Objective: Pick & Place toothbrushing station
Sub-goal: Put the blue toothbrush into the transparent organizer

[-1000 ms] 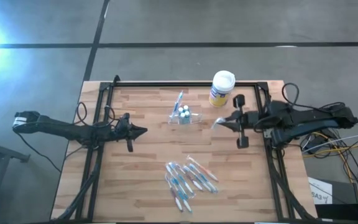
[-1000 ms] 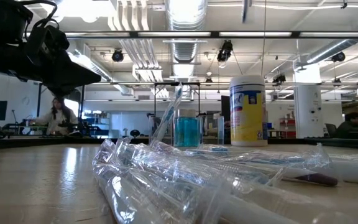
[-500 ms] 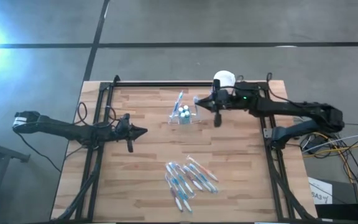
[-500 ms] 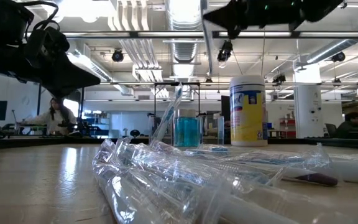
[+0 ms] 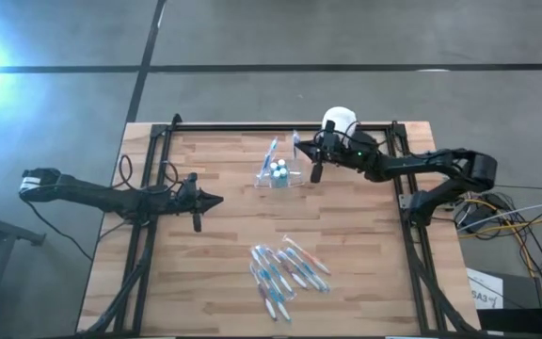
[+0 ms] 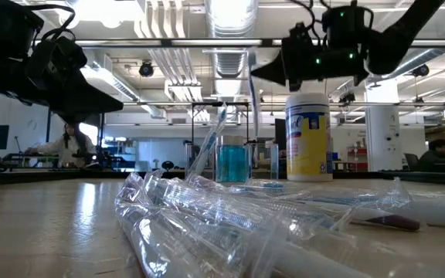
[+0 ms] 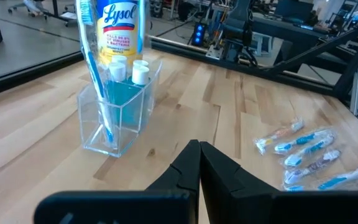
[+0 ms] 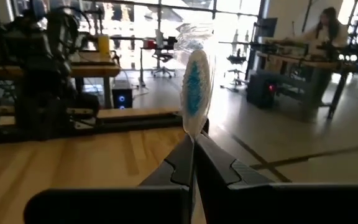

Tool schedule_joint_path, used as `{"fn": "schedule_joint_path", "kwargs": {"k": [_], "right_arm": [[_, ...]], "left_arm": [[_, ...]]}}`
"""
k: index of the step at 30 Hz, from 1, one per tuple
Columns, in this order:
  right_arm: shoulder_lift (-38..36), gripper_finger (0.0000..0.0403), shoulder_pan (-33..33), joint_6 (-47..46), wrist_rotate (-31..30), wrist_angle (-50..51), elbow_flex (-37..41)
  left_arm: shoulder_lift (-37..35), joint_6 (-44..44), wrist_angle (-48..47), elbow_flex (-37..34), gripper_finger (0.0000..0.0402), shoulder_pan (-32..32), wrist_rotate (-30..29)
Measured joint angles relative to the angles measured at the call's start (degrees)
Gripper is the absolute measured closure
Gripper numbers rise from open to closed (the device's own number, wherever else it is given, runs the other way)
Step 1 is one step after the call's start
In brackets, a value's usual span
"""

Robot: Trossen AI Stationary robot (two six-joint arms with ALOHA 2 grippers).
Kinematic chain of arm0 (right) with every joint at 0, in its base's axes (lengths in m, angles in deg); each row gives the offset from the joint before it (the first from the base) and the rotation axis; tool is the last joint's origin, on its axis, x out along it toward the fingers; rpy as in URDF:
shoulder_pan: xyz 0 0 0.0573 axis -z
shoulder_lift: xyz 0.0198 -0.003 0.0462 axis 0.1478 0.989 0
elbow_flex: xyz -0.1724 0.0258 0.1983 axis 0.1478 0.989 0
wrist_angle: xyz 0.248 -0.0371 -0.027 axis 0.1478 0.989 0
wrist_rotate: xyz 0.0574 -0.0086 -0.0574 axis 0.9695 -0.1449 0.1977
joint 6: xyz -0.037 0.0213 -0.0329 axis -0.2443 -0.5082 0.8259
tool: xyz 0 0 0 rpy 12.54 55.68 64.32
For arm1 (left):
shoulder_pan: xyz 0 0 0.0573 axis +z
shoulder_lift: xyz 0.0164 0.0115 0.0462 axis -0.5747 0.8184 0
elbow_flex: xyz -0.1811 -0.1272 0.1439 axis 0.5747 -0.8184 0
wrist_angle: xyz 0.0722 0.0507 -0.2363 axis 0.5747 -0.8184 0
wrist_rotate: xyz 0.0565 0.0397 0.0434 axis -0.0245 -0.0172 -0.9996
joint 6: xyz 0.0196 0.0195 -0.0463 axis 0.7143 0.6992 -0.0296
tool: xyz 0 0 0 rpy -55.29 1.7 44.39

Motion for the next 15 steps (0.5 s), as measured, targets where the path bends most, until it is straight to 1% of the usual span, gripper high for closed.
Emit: {"fn": "schedule_joint_path", "kwargs": {"k": [5,15], "right_arm": [[4.8,0.0395,0.0,-0.5,-5.0,-6.0,2.1],[11.5,0.0395,0.2,-1.9,-5.7,-7.1,3.0]], "left_arm": [[0.0,-0.6,0.2,0.0,0.0392,0.0,0.1],[0.0,-1.0,0.7,0.0,0.0392,0.0,0.1]]}}
